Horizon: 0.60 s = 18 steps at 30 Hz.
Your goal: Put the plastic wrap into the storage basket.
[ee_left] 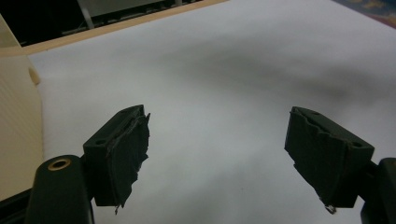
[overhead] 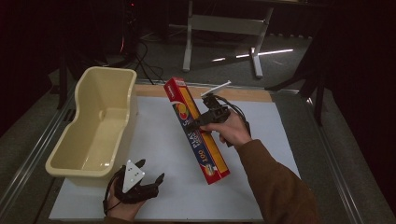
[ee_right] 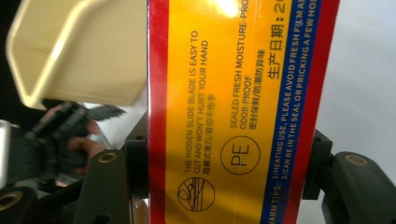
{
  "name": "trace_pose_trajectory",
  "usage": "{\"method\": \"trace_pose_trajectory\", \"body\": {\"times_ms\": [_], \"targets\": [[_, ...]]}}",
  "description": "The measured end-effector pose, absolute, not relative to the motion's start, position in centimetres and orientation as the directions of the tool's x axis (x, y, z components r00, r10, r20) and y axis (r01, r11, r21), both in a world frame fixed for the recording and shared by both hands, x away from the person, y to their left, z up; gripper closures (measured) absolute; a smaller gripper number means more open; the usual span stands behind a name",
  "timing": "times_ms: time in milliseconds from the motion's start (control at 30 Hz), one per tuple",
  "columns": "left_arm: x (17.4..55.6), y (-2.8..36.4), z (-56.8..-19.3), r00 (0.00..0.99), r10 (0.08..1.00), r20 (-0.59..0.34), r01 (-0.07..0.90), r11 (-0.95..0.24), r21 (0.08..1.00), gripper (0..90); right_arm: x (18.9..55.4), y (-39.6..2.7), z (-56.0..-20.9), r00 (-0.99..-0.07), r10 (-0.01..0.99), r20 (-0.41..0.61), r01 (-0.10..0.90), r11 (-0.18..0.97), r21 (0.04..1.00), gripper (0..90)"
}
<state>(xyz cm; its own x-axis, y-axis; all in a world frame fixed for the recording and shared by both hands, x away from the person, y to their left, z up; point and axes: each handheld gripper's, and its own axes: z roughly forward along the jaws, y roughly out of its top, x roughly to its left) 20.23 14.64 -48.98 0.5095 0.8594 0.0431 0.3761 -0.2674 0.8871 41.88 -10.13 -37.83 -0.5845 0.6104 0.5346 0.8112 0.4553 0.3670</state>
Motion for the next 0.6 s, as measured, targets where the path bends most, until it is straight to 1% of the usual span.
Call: {"method": "trace_pose_trajectory", "body": {"times_ms": [300, 600], "targets": [[20.2, 14.6, -49.0, 0.511, 0.858, 0.046, 0.375, -0.271, 0.886, 21.4, 42.2, -9.6, -36.4, -0.561, 0.586, 0.585, 0.828, 0.408, 0.385, 40.0], [20.3, 14.5, -49.1, 0.512, 0.858, 0.049, 0.376, -0.275, 0.885, 21.3, 42.5, -8.6, -35.0, -0.534, 0.538, 0.652, 0.845, 0.352, 0.402, 40.0]]}}
